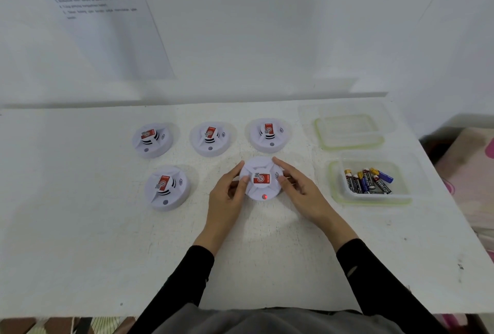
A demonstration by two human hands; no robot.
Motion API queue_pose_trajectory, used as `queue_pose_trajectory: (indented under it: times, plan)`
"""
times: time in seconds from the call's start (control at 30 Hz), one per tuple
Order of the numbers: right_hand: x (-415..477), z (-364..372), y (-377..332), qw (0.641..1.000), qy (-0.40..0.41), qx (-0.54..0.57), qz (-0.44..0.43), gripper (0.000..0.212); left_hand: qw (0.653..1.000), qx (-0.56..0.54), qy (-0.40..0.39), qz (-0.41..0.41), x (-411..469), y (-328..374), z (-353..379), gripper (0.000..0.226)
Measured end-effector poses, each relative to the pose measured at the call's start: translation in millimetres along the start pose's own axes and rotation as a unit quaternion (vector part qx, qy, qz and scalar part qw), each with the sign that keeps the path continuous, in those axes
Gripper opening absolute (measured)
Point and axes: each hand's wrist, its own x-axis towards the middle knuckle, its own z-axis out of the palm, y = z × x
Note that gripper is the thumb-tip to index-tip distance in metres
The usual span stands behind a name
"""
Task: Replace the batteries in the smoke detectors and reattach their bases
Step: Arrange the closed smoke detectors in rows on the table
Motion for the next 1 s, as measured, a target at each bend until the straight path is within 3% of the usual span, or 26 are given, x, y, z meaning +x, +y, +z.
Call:
queue_pose_trajectory:
  times: [1.0]
  plan:
    - [-1.0, 0.6, 2.2, 1.0, 0.007, -0.01, -0.005, 0.039, 1.0, 0.004, 0.007, 0.001, -1.0, 2.1, 0.1, 0.036]
